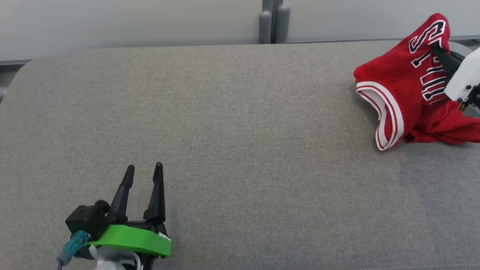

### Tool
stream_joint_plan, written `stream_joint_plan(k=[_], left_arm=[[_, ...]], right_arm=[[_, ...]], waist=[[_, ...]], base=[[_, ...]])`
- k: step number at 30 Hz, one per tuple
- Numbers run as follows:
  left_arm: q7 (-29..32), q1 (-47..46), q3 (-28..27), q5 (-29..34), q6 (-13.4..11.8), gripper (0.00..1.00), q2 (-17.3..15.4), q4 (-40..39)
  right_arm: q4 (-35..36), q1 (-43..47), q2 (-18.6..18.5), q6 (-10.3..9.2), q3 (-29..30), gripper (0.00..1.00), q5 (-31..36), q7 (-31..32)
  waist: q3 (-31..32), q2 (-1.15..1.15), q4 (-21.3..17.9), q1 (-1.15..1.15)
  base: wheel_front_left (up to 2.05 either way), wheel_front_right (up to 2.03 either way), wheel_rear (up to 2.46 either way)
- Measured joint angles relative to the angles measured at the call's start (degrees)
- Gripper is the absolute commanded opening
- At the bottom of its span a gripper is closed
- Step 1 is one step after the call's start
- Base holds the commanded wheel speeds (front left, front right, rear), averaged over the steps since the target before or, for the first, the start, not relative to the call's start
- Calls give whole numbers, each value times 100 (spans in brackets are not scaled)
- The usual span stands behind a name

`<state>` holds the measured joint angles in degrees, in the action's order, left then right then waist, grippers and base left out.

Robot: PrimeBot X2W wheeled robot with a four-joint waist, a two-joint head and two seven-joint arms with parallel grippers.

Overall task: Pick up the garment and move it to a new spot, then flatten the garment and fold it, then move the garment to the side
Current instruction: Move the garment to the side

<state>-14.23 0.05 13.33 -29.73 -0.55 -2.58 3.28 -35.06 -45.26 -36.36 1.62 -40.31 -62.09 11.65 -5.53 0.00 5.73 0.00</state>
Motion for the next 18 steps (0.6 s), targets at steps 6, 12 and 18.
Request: stream_joint_plan(k=[6, 12, 18], left_arm=[[0, -4, -4, 1, 0, 100, -1, -51], [0, -18, -2, 13, -1, 100, -5, -171], [8, -38, -8, 35, -5, 100, -46, -277]], right_arm=[[-11, -272, -111, -93, -67, 0, 200, 202], [-219, -427, -430, -274, -124, 0, 411, 325], [-449, -475, -657, -435, -23, 0, 428, 360]], waist=[[-151, 0, 61, 0], [-345, 0, 119, 0], [-579, 0, 166, 0]], base=[[0, 0, 0], [0, 0, 0], [0, 0, 0]])
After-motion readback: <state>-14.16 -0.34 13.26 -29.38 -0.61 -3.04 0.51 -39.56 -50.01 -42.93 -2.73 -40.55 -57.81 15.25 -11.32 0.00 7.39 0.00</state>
